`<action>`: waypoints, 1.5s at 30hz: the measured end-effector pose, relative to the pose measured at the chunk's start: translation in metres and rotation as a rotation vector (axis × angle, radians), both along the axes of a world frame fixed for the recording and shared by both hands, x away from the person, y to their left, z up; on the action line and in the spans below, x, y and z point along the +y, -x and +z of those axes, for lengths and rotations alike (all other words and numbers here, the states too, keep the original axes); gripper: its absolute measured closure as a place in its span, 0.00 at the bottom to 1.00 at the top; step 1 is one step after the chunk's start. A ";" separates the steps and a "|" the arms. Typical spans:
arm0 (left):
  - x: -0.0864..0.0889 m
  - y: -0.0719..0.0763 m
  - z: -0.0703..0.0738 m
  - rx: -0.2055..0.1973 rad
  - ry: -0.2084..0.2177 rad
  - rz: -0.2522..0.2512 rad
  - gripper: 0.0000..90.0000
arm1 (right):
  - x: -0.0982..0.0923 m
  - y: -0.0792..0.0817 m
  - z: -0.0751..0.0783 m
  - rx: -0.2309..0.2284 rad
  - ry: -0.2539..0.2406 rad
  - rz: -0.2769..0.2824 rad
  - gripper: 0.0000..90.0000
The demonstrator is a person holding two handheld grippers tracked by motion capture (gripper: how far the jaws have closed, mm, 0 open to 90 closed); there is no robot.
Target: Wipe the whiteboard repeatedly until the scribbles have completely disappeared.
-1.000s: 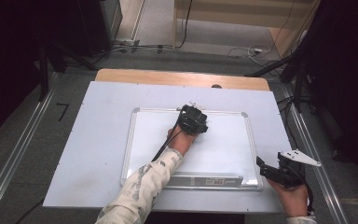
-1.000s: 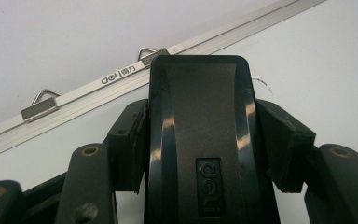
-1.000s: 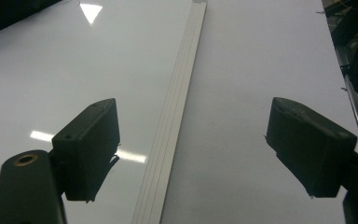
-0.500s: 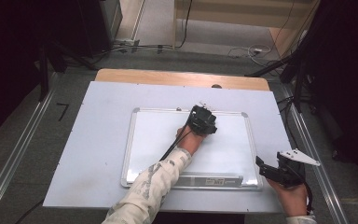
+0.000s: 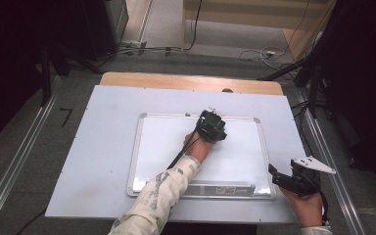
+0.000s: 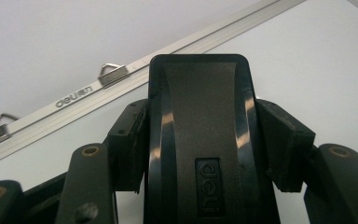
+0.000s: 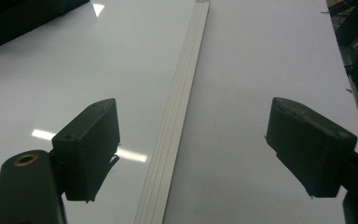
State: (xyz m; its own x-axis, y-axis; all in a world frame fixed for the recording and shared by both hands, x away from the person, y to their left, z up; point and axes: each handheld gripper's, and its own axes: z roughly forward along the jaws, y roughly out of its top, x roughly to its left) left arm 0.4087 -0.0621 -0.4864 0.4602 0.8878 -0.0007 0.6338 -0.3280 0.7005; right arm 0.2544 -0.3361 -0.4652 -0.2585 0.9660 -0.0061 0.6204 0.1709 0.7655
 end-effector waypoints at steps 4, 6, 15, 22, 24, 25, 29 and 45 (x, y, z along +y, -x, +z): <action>0.010 -0.002 0.000 -0.002 0.001 0.018 0.45 | -0.001 0.000 0.000 -0.001 0.000 -0.001 0.18; 0.014 -0.002 0.000 -0.001 0.002 0.026 0.45 | -0.001 0.000 0.000 0.000 0.000 -0.001 0.18; 0.012 -0.002 -0.001 -0.005 0.004 0.034 0.45 | 0.000 0.000 0.000 0.002 0.004 0.001 0.18; -0.004 -0.001 -0.001 -0.006 -0.003 0.010 0.45 | 0.001 -0.001 -0.001 0.005 0.004 0.004 0.18; -0.004 -0.001 -0.001 -0.004 -0.003 0.012 0.45 | 0.001 -0.001 -0.001 0.006 0.001 0.000 0.18; -0.004 -0.001 0.000 -0.003 -0.005 0.011 0.45 | 0.001 -0.001 0.000 0.006 0.000 -0.002 0.18; -0.002 -0.002 0.000 -0.003 -0.007 0.021 0.45 | 0.000 -0.001 -0.001 0.003 0.002 0.003 0.18; 0.031 0.000 -0.001 0.000 -0.007 0.060 0.45 | 0.001 0.000 0.000 0.003 0.005 0.000 0.18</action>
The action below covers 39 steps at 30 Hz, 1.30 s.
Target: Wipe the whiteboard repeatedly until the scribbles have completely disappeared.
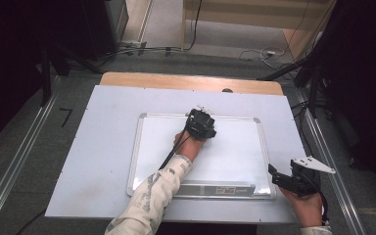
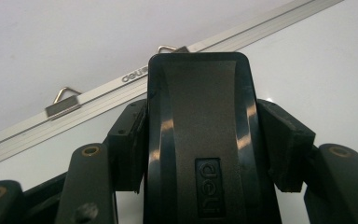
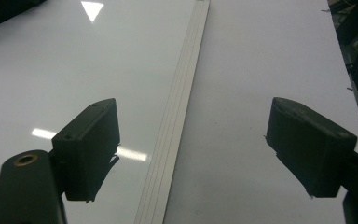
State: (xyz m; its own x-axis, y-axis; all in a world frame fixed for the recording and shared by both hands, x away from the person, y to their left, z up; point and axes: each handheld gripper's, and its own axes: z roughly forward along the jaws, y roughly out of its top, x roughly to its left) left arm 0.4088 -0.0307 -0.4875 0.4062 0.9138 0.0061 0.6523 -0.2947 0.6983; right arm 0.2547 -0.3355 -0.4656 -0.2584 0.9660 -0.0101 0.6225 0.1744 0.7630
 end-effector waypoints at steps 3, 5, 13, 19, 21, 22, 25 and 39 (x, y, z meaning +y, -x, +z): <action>0.009 0.001 0.000 -0.002 0.001 0.009 0.45 | 0.000 0.000 0.000 0.001 0.000 0.000 0.18; 0.015 0.001 0.000 0.001 0.003 0.017 0.45 | 0.000 0.000 0.000 0.001 0.000 -0.001 0.18; 0.034 0.005 -0.001 0.000 0.005 0.047 0.45 | 0.001 0.000 0.000 0.005 0.002 -0.001 0.18; 0.048 0.008 -0.001 0.003 0.006 0.066 0.45 | 0.001 0.000 0.000 0.007 0.001 -0.002 0.18; 0.053 0.009 -0.002 0.003 0.008 0.073 0.45 | 0.001 0.000 0.000 0.007 0.002 -0.003 0.18; 0.055 0.009 -0.001 0.005 0.007 0.076 0.45 | 0.001 0.000 0.000 0.006 0.003 -0.002 0.18; 0.061 0.010 -0.002 0.005 0.008 0.086 0.45 | 0.002 0.001 0.000 0.005 0.003 -0.002 0.18; 0.087 0.012 -0.002 0.012 0.013 0.131 0.45 | 0.001 0.001 -0.001 0.007 0.005 -0.002 0.18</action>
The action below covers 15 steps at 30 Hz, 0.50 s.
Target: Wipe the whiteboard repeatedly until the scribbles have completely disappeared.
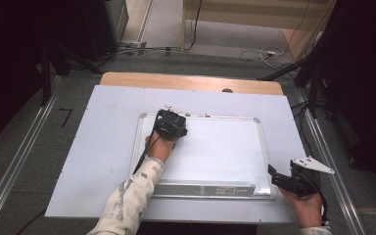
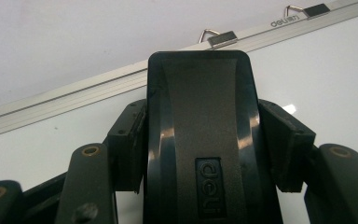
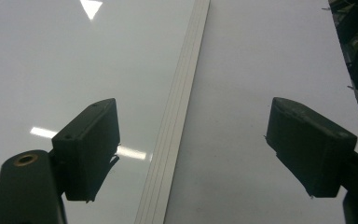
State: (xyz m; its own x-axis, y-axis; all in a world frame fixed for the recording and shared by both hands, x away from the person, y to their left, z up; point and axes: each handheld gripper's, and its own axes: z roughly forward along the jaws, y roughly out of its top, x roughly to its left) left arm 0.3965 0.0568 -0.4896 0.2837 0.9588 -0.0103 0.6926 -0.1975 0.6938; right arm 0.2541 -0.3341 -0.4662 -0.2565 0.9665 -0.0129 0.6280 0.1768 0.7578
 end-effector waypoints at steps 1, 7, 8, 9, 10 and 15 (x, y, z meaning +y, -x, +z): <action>0.002 0.000 0.000 0.002 -0.002 -0.002 0.45 | 0.000 0.000 0.000 0.000 0.000 0.000 0.18; 0.011 0.001 0.000 0.004 0.000 0.015 0.45 | 0.000 0.000 0.000 0.001 0.003 0.001 0.18; 0.012 0.002 0.000 0.005 0.000 0.017 0.45 | 0.000 0.000 0.000 0.001 0.003 0.000 0.18; 0.014 0.002 0.000 0.004 0.001 0.018 0.45 | 0.000 0.000 0.000 0.001 0.002 0.000 0.18; 0.015 0.002 0.000 0.004 0.000 0.021 0.45 | 0.000 0.000 0.000 0.001 0.003 0.001 0.18; 0.024 0.003 0.000 0.005 0.001 0.037 0.45 | 0.000 0.000 0.000 0.002 0.002 0.000 0.18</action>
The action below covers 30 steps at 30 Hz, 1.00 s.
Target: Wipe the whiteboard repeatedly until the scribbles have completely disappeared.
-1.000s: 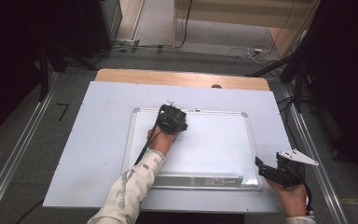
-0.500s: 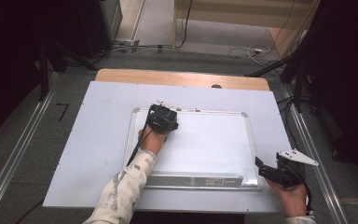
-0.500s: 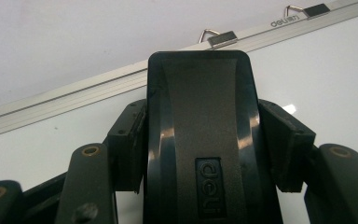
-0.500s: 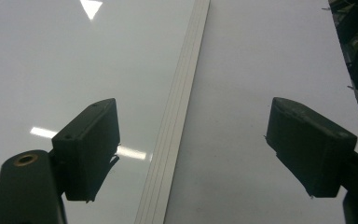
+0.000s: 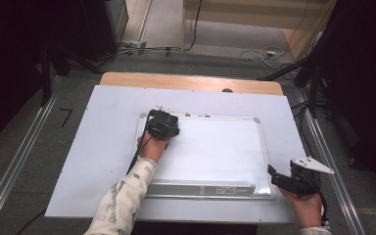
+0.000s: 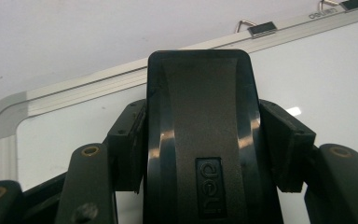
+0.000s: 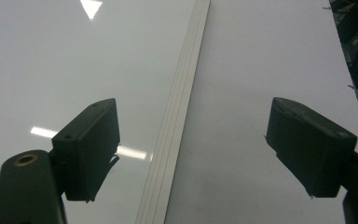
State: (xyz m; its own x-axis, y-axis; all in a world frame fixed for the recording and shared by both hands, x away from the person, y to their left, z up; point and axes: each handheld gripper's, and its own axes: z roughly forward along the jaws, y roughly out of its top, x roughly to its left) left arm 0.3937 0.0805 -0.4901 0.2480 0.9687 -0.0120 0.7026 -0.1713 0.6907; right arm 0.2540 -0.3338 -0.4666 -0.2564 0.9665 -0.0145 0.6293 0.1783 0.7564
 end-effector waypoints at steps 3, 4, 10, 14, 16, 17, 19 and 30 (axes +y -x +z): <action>0.005 0.001 0.000 0.001 -0.001 0.010 0.45 | 0.000 0.000 0.000 -0.001 0.000 0.000 0.18; 0.006 0.001 0.000 0.001 0.004 0.015 0.45 | 0.000 0.000 0.000 0.000 0.000 0.000 0.18; 0.014 0.004 0.000 -0.001 0.004 0.032 0.45 | 0.001 0.000 0.000 0.001 0.001 -0.001 0.18; 0.017 0.006 0.000 -0.002 0.002 0.040 0.45 | 0.001 0.000 0.000 0.002 0.000 -0.001 0.18; 0.017 0.007 -0.001 -0.006 -0.001 0.045 0.45 | 0.001 -0.001 0.000 0.000 0.002 0.000 0.18; 0.017 0.008 -0.001 -0.006 -0.001 0.048 0.45 | 0.001 -0.001 0.000 0.000 0.002 -0.001 0.18; 0.018 0.009 0.000 -0.002 -0.004 0.050 0.45 | 0.001 -0.001 0.000 0.000 0.001 -0.003 0.18; 0.028 0.020 0.018 -0.037 0.014 0.060 0.45 | 0.002 -0.002 -0.001 0.002 0.004 0.002 0.18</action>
